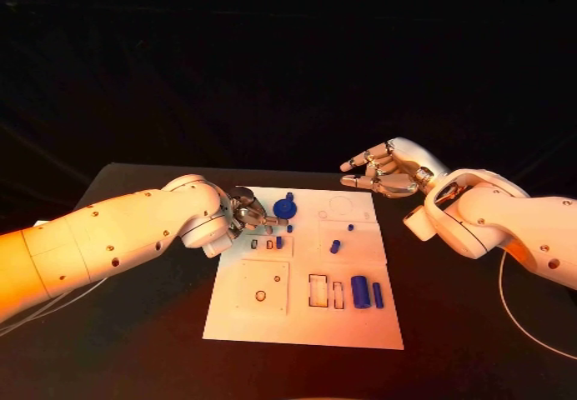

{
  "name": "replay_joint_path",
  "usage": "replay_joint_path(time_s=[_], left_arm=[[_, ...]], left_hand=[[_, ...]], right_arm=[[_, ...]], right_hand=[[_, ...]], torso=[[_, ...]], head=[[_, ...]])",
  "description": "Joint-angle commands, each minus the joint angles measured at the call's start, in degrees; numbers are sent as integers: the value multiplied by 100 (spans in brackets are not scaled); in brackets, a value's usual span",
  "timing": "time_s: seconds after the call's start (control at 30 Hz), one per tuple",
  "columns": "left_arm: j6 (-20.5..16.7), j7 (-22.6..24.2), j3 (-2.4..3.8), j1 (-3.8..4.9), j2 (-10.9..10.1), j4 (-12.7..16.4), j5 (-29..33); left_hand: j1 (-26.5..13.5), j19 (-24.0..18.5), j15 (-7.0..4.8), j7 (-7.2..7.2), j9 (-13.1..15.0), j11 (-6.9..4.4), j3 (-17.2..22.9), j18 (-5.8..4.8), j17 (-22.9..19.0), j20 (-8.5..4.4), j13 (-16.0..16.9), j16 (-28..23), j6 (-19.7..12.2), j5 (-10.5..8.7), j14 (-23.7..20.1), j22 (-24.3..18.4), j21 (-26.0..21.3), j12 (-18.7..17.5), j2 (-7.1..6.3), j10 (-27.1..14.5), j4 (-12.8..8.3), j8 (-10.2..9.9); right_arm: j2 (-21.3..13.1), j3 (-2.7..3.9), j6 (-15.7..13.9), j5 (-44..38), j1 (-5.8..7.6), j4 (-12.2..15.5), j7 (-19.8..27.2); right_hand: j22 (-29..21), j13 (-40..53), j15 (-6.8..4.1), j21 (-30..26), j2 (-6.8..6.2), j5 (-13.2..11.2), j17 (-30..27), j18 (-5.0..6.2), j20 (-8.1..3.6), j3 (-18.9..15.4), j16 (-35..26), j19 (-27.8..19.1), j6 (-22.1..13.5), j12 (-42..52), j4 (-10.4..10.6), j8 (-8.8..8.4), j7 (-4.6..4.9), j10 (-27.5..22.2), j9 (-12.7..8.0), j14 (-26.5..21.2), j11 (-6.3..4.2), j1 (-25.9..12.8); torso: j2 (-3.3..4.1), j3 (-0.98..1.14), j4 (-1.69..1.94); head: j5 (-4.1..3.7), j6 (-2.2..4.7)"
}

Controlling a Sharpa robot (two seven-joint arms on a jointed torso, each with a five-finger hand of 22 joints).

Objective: Assemble the parts on the task board

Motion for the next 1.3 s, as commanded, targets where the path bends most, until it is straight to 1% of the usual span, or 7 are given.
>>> replay_joint_path(time_s=[0.03,0.1,0.17,0.37,1.0,1.17,1.3], left_arm=[[449,-281,-13,32,68,-55,-182],[515,-303,-19,47,103,-77,-192],[582,-318,-23,59,136,-89,-199],[688,-342,-28,81,207,-95,-205],[970,-422,-33,117,328,-224,-229],[969,-440,-37,117,348,-232,-235],[994,-458,-38,116,365,-223,-286]], left_hand=[[-20,64,-31,-10,46,-3,-65,-75,1507,-4,25,13,-39,19,594,46,42,43,72,65,-2,49],[-23,72,-33,-12,69,-5,-83,-78,1507,-5,37,13,-45,19,594,66,55,54,80,72,-2,66],[-23,80,-34,-14,87,-7,-96,-82,1507,-6,43,13,-49,19,594,87,67,60,87,75,-3,79],[-13,102,-38,-22,139,-13,-128,-92,1507,-9,76,13,-60,19,594,140,101,90,109,95,-7,117],[160,122,-44,-17,280,-12,-184,-98,1507,-17,15,13,-167,21,594,172,111,35,164,41,-56,179],[193,121,-44,-17,301,-11,-187,-96,1507,-17,10,13,-180,21,594,164,104,31,176,36,-64,188],[211,118,-43,-16,312,-11,-188,-94,1507,-17,4,13,-188,21,594,155,97,25,184,31,-67,192]], right_arm=[[18,-3,134,-90,-3,-16,-88],[31,-5,142,-107,-5,-28,-101],[50,-7,149,-121,-8,-44,-112],[91,-11,173,-140,-14,-79,-134],[128,-19,219,-155,-26,-120,-161],[134,-21,230,-155,-30,-123,-160],[135,-21,239,-155,-32,-125,-161]], right_hand=[[-12,-11,15,-42,-10,-21,-7,73,-5,10,-17,-28,-11,-23,-41,11,7,-18,-6,223,-27,57],[-27,-19,15,-51,-15,-37,-7,75,-6,9,-21,-32,-14,-31,-51,12,7,-21,-7,224,-27,68],[-41,-22,15,-59,-16,-48,-9,78,-6,10,-24,-37,-16,-34,-58,13,8,-21,-8,224,-27,77],[-41,-22,15,-59,-16,-48,-9,78,-6,10,-24,-37,-16,-34,-58,13,8,-21,-8,224,-27,77],[-53,-24,16,-67,-14,-66,-6,79,-7,6,-26,-38,-35,-34,-58,6,13,-18,-14,227,-23,76],[-53,-24,16,-67,-14,-66,-6,79,-7,6,-26,-38,-35,-34,-58,6,13,-18,-14,227,-23,76],[-53,-24,16,-67,-14,-66,-6,79,-7,6,-26,-38,-35,-34,-58,6,13,-18,-14,227,-23,76]], torso=[[13,1,-6],[17,2,2],[17,6,0],[11,3,-2],[19,8,0],[26,11,-10],[20,9,-4]], head=[[4,-19],[13,-33],[23,-59],[28,-88],[46,-138],[49,-146],[43,-153]])
